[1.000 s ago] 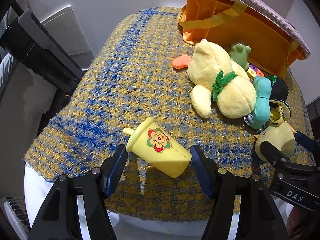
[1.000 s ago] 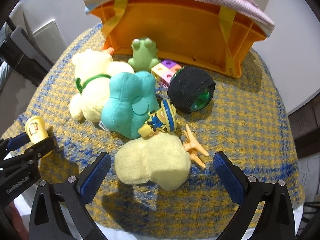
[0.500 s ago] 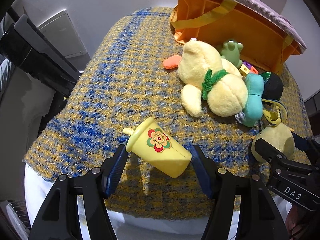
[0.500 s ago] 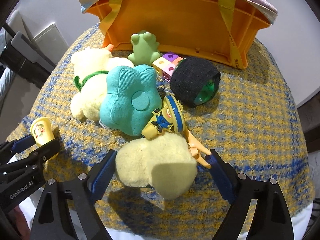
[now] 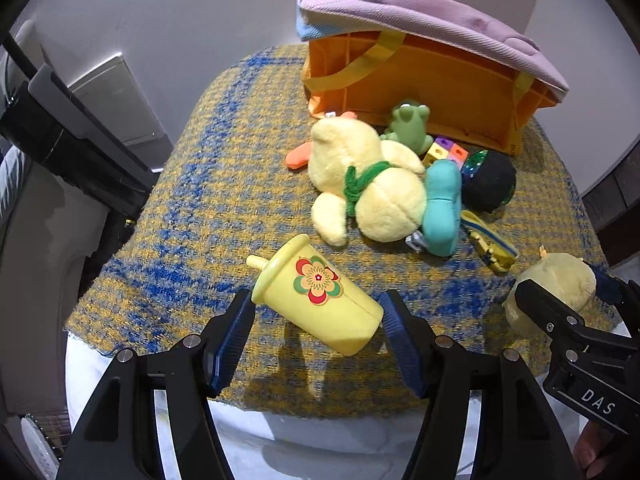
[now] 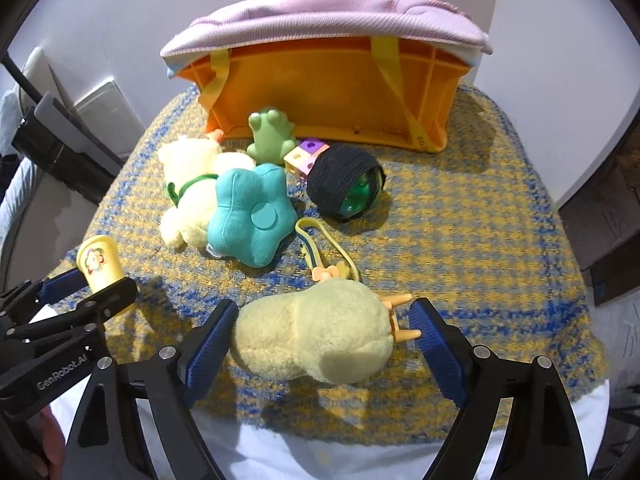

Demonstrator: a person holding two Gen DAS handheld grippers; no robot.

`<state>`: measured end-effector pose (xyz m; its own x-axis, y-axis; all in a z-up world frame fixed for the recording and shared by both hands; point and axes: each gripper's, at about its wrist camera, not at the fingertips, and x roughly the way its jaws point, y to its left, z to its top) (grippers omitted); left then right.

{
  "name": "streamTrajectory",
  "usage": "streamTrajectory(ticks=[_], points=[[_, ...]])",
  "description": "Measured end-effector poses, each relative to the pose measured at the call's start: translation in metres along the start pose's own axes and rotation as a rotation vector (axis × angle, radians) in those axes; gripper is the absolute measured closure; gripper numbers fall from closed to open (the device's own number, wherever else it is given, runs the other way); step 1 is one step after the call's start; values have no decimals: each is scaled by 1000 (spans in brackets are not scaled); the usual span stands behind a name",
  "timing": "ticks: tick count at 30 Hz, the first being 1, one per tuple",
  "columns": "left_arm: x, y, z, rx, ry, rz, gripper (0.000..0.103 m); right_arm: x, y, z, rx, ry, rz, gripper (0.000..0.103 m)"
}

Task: Organize objects
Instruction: 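Grasp the yellow plush with the right tool while the left tool holds the cup, then lift and carry the cup and plush over the pink-lined basket with both tools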

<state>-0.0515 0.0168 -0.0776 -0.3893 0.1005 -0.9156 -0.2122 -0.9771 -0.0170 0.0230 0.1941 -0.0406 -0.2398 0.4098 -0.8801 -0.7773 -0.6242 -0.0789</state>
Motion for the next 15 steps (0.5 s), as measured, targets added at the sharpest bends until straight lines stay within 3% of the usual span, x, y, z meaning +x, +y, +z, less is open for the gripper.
streamTrajectory(ticks=[15], points=[[-40,-19,34,32,-84,-23,39,-40,-8,27,2,-106,-16,16]])
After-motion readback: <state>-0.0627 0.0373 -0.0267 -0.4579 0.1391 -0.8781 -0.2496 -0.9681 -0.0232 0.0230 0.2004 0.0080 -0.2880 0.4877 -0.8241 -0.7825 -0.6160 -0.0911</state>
